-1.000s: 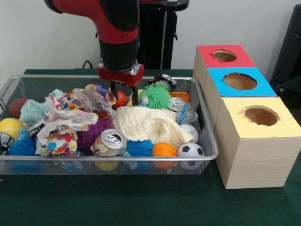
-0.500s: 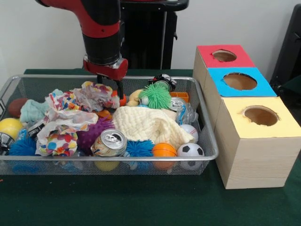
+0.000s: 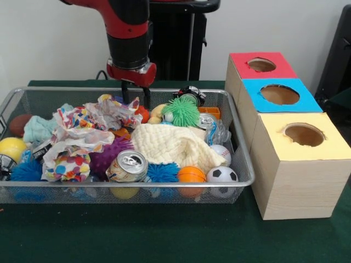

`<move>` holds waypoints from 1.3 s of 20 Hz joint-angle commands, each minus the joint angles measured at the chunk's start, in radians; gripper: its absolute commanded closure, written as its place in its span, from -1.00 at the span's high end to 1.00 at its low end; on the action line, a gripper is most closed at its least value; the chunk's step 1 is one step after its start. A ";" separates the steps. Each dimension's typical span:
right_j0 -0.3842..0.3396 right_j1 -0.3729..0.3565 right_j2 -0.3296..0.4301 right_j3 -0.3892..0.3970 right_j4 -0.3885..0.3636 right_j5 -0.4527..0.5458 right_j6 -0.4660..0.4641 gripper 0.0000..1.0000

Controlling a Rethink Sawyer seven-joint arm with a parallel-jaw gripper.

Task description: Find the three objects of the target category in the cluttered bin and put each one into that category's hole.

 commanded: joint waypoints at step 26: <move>0.014 0.134 0.126 -0.040 0.056 -0.106 0.168 1.00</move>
